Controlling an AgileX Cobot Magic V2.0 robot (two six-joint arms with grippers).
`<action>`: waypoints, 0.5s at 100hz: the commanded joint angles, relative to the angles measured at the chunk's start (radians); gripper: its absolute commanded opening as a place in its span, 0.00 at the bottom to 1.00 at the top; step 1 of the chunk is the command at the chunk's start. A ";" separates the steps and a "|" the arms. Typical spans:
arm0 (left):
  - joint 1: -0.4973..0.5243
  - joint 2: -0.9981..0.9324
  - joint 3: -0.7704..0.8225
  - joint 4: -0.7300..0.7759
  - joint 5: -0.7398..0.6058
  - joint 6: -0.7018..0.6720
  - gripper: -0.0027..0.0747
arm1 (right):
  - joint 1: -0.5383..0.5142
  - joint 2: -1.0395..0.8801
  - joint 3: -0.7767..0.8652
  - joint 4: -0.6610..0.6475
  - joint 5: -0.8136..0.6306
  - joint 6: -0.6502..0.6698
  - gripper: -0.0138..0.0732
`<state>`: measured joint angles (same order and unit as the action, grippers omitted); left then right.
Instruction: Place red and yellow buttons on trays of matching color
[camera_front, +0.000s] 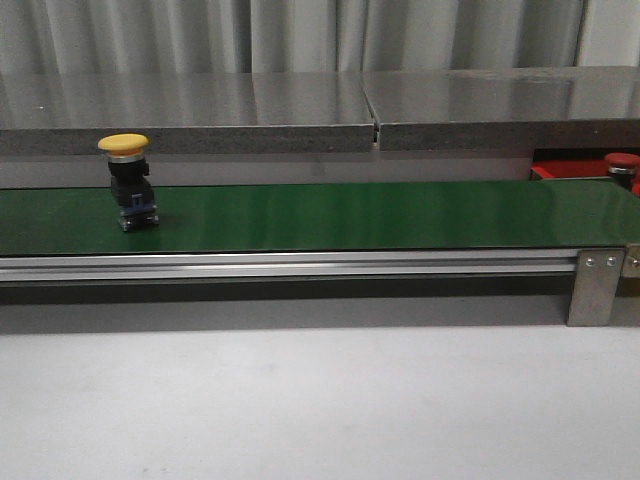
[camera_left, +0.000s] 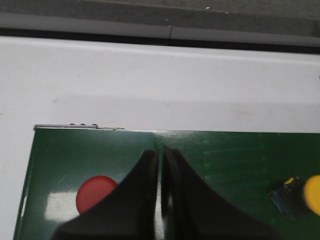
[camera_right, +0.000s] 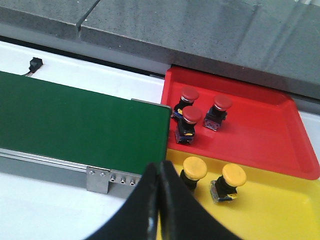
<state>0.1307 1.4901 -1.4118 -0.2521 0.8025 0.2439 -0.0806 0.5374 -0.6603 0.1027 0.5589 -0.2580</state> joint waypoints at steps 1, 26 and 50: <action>-0.047 -0.095 0.021 -0.019 -0.091 0.008 0.01 | 0.000 0.001 -0.023 -0.003 -0.079 -0.008 0.15; -0.160 -0.274 0.188 -0.017 -0.186 0.008 0.01 | 0.000 0.001 -0.023 -0.003 -0.079 -0.008 0.15; -0.214 -0.461 0.378 -0.023 -0.235 0.008 0.01 | 0.000 0.001 -0.023 -0.003 -0.079 -0.008 0.15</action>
<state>-0.0660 1.1120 -1.0630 -0.2541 0.6482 0.2497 -0.0806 0.5374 -0.6603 0.1027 0.5589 -0.2580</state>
